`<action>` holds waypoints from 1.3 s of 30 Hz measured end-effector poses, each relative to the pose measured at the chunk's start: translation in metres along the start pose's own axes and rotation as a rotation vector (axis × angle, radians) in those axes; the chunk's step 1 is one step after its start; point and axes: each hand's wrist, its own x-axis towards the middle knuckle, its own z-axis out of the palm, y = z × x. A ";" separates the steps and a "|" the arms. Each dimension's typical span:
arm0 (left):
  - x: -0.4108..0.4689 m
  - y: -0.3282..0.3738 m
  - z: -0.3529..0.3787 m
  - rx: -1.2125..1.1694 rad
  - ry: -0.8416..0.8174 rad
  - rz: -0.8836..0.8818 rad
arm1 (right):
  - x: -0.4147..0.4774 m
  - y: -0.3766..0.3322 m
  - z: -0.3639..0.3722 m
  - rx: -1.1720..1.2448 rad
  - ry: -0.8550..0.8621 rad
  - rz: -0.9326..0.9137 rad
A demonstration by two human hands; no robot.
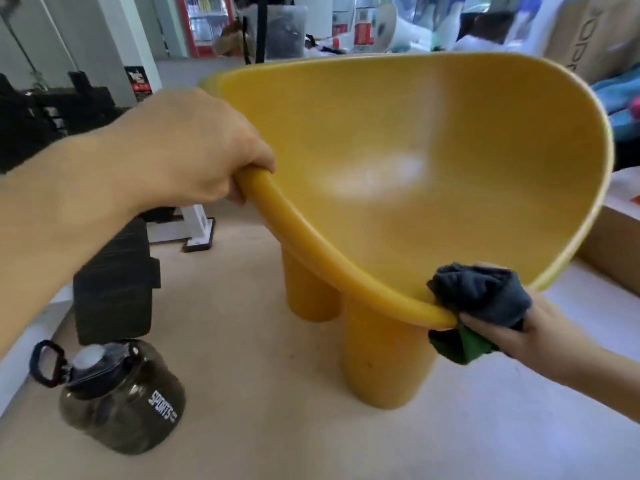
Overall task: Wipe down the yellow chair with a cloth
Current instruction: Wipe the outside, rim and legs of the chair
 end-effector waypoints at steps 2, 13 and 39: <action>-0.010 0.013 -0.013 -0.005 0.001 0.014 | -0.014 0.013 -0.004 0.019 0.070 0.195; -0.021 0.038 -0.037 0.037 -0.059 -0.073 | -0.004 -0.169 0.063 -0.129 0.096 -0.249; -0.010 0.059 -0.012 -0.809 0.879 -0.992 | 0.055 -0.144 0.025 0.167 -0.235 -0.468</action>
